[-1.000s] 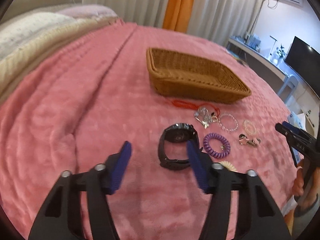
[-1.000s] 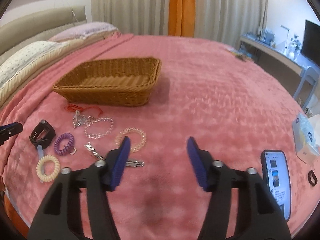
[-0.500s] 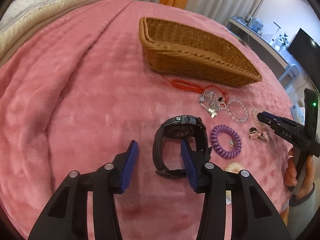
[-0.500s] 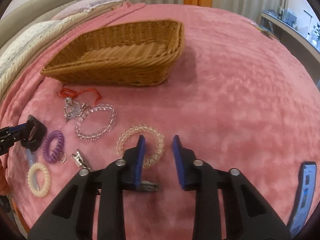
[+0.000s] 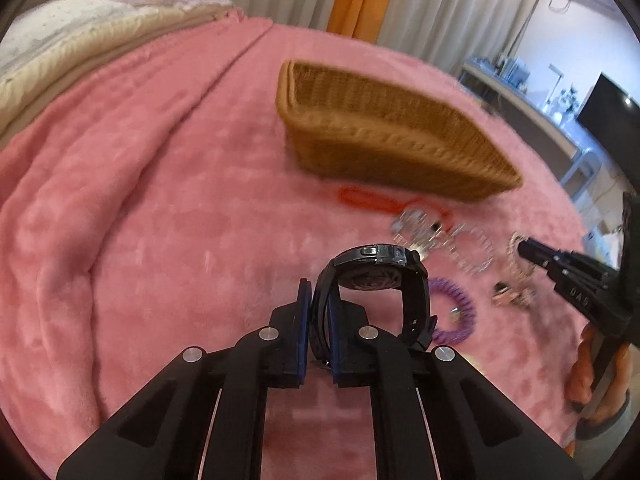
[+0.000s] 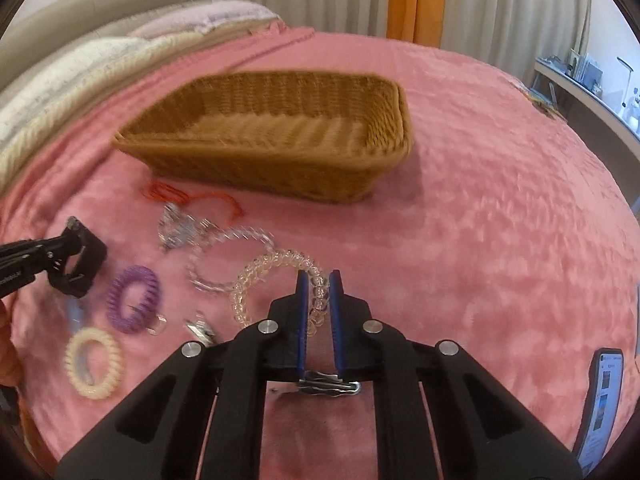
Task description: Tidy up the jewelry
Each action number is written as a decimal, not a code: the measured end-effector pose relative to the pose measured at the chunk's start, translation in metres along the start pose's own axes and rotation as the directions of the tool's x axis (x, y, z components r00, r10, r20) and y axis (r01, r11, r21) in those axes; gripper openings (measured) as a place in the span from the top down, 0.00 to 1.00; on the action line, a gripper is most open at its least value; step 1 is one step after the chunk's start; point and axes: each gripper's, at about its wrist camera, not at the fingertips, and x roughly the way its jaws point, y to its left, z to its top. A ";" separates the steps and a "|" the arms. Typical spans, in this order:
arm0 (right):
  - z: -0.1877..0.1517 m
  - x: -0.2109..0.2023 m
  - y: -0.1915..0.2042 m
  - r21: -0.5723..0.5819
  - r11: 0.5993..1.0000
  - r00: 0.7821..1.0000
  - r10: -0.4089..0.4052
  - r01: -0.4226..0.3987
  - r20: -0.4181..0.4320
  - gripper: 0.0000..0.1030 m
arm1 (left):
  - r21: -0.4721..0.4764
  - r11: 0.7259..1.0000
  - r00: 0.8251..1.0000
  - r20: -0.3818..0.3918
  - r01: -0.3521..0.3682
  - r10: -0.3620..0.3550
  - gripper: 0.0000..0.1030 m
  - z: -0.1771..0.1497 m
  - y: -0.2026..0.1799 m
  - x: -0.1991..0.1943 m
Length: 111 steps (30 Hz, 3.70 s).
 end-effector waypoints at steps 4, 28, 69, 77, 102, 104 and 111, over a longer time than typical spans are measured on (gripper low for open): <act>0.022 -0.028 0.005 0.005 1.000 0.996 0.009 -0.010 0.084 0.92 | 0.014 1.000 0.995 0.094 0.021 -0.022 0.94 0.017 -0.013 -0.026; 0.143 0.118 -0.011 0.063 0.998 0.993 0.010 -0.003 -0.115 0.92 | 0.007 0.999 1.000 0.003 -0.031 0.031 0.93 0.146 -0.050 0.109; -0.059 -0.030 -0.032 0.288 0.931 0.964 0.256 -0.223 -0.078 0.58 | -0.161 0.974 0.984 -0.057 0.157 -0.168 0.46 -0.030 -0.006 -0.017; -0.051 -0.004 -0.039 0.424 0.846 0.918 0.390 -0.323 -0.077 0.58 | -0.159 0.971 0.978 -0.075 0.180 -0.194 0.52 -0.039 -0.012 -0.008; -0.006 0.031 -0.029 0.336 0.925 0.967 0.228 -0.180 -0.111 0.87 | -0.155 0.970 0.978 -0.072 0.185 -0.198 0.54 -0.039 -0.007 0.004; -0.010 0.021 -0.032 0.296 0.942 0.975 0.198 -0.159 -0.104 0.88 | -0.153 0.971 0.977 -0.074 0.186 -0.198 0.54 -0.038 -0.007 0.005; -0.022 -0.022 -0.061 0.339 0.882 0.938 0.347 -0.327 0.002 0.91 | -0.151 0.969 0.975 -0.069 0.197 -0.209 0.54 -0.040 -0.008 0.004</act>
